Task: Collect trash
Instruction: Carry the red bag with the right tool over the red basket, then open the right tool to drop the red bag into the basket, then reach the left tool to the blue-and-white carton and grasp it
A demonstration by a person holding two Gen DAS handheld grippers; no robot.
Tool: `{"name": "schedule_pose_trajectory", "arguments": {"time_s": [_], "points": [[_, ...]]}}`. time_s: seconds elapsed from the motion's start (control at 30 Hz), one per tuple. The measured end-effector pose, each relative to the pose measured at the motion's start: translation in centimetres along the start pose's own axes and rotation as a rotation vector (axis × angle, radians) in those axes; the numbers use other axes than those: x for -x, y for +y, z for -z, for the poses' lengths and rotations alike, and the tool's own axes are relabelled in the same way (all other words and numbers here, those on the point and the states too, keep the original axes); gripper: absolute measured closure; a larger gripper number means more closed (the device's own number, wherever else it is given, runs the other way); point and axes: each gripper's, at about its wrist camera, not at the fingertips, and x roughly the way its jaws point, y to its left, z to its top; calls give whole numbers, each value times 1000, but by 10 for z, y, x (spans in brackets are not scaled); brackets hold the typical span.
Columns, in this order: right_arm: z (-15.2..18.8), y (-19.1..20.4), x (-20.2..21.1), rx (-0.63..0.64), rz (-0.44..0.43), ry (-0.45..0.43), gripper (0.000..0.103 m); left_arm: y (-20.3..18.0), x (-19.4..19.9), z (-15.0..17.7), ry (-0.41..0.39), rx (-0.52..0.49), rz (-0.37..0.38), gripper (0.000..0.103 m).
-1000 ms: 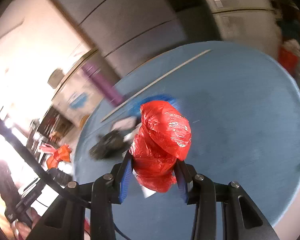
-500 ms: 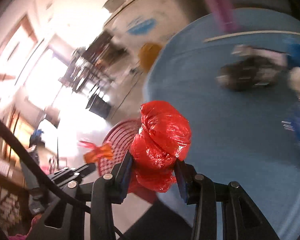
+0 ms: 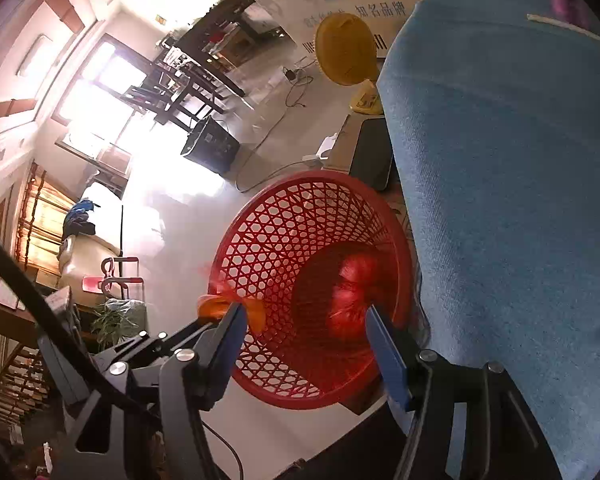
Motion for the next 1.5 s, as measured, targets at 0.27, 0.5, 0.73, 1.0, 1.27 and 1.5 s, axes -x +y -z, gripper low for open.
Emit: {"name": "schedule_pose_trajectory", "arguments": {"time_s": [0.27, 0.5, 0.73, 1.0, 1.27, 1.5], "points": [[9, 5, 28, 42, 27, -89, 37, -7, 12, -19, -76, -26, -95, 67], [15, -9, 83, 28, 62, -215, 37, -45, 48, -36, -198, -98, -139, 56], [27, -31, 150, -13, 84, -352, 37, -83, 73, -43, -283, -180, -137, 53], [48, -63, 206, -90, 87, -453, 37, -121, 92, -49, -334, -260, -121, 52], [66, -96, 252, -152, 94, -538, 37, -166, 111, -53, -384, -335, -100, 48], [102, -150, 311, -273, 176, -667, 37, -239, 122, -53, -397, -463, 57, 31]]}}
